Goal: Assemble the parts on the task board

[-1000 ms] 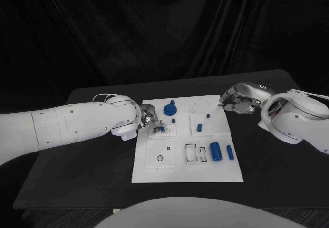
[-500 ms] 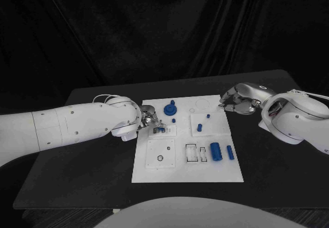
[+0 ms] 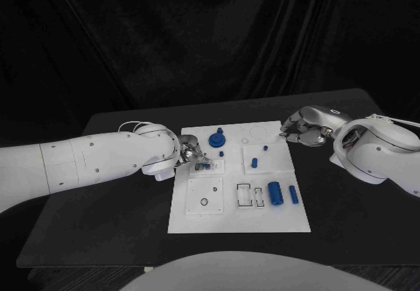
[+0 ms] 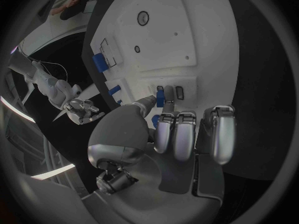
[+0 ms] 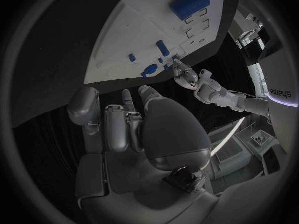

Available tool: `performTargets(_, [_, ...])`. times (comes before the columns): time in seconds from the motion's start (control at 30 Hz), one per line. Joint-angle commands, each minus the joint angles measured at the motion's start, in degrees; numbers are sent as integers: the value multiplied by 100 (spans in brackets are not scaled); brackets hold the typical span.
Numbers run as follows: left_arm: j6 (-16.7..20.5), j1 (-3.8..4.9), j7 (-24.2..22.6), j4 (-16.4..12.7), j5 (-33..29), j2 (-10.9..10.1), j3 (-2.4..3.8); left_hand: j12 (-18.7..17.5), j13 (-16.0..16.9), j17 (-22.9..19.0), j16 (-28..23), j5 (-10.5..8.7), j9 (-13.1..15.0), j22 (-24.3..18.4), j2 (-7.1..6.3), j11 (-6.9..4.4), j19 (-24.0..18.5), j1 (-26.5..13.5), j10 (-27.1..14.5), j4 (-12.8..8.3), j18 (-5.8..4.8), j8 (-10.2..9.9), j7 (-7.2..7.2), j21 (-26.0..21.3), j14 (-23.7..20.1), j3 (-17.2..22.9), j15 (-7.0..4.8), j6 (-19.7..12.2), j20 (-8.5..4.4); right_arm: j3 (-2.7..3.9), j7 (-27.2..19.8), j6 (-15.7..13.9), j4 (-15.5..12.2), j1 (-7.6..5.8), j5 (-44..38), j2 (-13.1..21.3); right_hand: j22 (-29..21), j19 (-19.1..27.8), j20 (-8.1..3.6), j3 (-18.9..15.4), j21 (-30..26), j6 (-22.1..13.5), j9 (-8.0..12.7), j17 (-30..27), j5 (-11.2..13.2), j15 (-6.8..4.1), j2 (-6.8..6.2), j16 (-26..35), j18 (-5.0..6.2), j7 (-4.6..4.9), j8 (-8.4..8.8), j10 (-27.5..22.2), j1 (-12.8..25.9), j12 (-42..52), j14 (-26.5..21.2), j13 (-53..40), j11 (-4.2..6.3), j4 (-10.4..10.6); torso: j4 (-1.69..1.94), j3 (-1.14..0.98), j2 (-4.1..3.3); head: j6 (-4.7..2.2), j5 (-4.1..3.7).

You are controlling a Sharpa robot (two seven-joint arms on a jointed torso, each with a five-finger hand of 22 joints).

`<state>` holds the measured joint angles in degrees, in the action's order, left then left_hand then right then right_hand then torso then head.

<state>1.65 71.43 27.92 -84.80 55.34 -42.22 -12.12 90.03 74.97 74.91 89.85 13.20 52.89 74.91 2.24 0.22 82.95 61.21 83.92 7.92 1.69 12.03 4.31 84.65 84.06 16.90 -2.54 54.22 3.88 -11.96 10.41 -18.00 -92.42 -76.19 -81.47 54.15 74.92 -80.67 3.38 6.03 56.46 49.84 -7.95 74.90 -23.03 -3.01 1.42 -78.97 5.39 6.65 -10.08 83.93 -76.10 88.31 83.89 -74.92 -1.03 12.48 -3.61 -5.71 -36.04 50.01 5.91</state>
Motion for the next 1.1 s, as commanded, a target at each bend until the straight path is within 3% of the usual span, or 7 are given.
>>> performTargets(0.03, [-83, -27, -150, -25, 7, 2, -6, -3, 1503, 1509, 15, 62, 48, 917, 8, 10, -2, 93, 608, -59, 57, 49, -12, -26, 594, 7, 21, -20, 29, 5, 130, 44, 2, 16, -3, 3, 645, 35, 7, 39, -30, 10, 9, 101, -62, 30, 9, 40, 78, 10, 23, 343, -61, -35, 286, -1220, -32, -15, 5, -4, 2, -1, 1])
performTargets(0.93, [-269, -31, -64, -40, 7, -12, -6, -3, 1503, 1509, 15, 57, 78, 902, 3, 14, -24, 81, 608, -43, 64, 64, -2, -47, 594, -22, 20, -44, 27, 5, 177, 151, 20, 30, -2, -12, 637, 38, 6, 134, -85, 16, 39, 81, -224, 29, 1, 60, 84, 15, 35, 330, -130, -44, 283, -1208, -29, -75, 7, 0, 1, -1, 8])
performTargets(1.1, [-282, -34, -60, -21, 7, 4, -7, -3, 1503, 1509, 15, -133, 115, 893, 5, 33, -44, -1, 608, 57, 69, 67, 21, -70, 594, -120, 36, -108, 38, 5, 180, 166, 28, 31, -2, -20, 637, 38, 6, 134, -85, 16, 39, 81, -224, 29, 1, 60, 84, 15, 35, 330, -130, -44, 283, -1208, -29, -75, 5, 2, 0, -1, 8])
